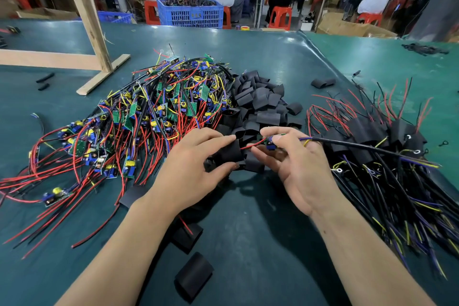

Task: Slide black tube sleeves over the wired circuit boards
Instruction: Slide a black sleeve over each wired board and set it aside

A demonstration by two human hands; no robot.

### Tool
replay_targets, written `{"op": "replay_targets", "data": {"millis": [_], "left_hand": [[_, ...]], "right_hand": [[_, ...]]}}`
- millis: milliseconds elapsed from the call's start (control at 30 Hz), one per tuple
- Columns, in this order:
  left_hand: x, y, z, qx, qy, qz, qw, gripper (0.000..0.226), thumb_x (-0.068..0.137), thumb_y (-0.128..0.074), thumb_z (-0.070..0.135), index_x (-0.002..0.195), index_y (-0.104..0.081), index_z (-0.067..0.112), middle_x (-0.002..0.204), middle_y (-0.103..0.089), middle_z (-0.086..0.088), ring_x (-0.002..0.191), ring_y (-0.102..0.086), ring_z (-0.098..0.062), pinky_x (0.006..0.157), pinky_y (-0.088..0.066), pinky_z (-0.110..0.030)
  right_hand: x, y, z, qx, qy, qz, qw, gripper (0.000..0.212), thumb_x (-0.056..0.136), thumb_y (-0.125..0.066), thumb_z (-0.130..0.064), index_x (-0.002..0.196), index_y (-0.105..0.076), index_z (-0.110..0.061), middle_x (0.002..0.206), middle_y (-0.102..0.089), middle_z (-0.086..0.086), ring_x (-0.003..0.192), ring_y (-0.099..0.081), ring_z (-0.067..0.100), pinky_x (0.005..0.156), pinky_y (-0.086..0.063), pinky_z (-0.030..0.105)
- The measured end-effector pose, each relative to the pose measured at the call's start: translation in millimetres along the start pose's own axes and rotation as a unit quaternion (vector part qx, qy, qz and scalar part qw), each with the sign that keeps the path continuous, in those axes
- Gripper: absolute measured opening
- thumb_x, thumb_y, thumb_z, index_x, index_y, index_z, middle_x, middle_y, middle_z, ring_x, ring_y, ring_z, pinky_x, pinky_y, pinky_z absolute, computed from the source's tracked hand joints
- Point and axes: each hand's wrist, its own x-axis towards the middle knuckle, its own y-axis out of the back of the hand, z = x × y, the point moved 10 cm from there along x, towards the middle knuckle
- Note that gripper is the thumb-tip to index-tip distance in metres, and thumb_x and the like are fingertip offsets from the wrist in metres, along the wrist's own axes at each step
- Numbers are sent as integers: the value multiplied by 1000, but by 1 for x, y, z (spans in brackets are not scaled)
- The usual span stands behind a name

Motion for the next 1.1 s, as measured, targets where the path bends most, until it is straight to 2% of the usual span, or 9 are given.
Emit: {"op": "replay_targets", "data": {"millis": [67, 167, 233, 300, 467, 633, 767, 1000, 1100], "left_hand": [[0, 2, 4, 2, -8, 8, 1000, 45, 77, -81, 24, 119, -70, 9, 108, -66, -3, 101, -59, -20, 92, -45, -29], [0, 4, 7, 2, -14, 24, 1000, 45, 76, -83, 18, 117, -71, 6, 109, -68, -5, 101, -61, -21, 93, -46, -32], [0, 6, 10, -5, -17, 32, 999, 43, 77, -82, 21, 115, -71, 5, 109, -69, -5, 100, -63, -22, 92, -48, -33], [0, 6, 12, -12, -19, 36, 999, 42, 77, -78, 24, 114, -72, 6, 108, -70, -4, 100, -64, -22, 92, -50, -35], [0, 4, 9, -4, -21, 25, 999, 40, 77, -80, 18, 114, -72, 4, 109, -71, -5, 99, -65, -25, 90, -53, -42], [0, 5, 1, -36, 10, 16, 999, 45, 77, -83, 19, 120, -70, 11, 113, -69, 3, 106, -63, -15, 95, -49, -36], [2, 7, 0, -80, 31, 18, 996, 45, 80, -81, 23, 122, -66, 19, 117, -68, 10, 111, -62, -7, 99, -49, -33], [1, 10, -2, -96, 57, 36, 993, 44, 80, -81, 18, 121, -66, 16, 114, -69, 10, 113, -61, -2, 100, -47, -23], [2, 11, 1, -101, 53, 40, 993, 43, 79, -82, 15, 119, -67, 13, 114, -69, 9, 111, -61, 1, 100, -47, -23]], "right_hand": [[-1, -4, 4, 8, -12, -9, 1000, 23, 96, -46, 5, 89, -66, -3, 69, -63, 8, 67, -69, 20, 68, -59, 27], [-2, -4, 4, -18, 5, -8, 1000, 16, 92, -58, 5, 101, -62, -7, 71, -69, 2, 73, -70, 19, 71, -60, 30], [-3, -2, 1, -56, 24, 0, 998, 16, 87, -66, 4, 96, -66, -8, 73, -72, 3, 71, -70, 19, 66, -61, 32], [-4, 0, -1, -79, 36, 7, 996, 13, 83, -70, 2, 91, -69, -8, 72, -72, 4, 67, -70, 17, 62, -57, 26], [-3, 0, 10, -13, -23, 12, 1000, 4, 87, -66, -1, 85, -69, -3, 78, -71, 8, 67, -67, 17, 63, -57, 24], [-4, 0, 7, -16, -25, 9, 1000, 11, 86, -63, 7, 89, -69, -2, 81, -71, 13, 72, -69, 21, 64, -58, 24], [-3, 7, 3, -20, -21, 27, 999, 13, 84, -66, 7, 80, -69, -5, 77, -72, 11, 71, -69, 21, 63, -58, 26], [-4, 5, 4, -42, -29, 14, 999, 22, 85, -67, 5, 70, -73, -11, 76, -72, 10, 67, -68, 20, 58, -56, 23], [-4, 6, 4, -48, -28, 20, 998, 17, 83, -69, 6, 73, -70, -8, 75, -71, 10, 65, -68, 20, 57, -55, 23]]}}
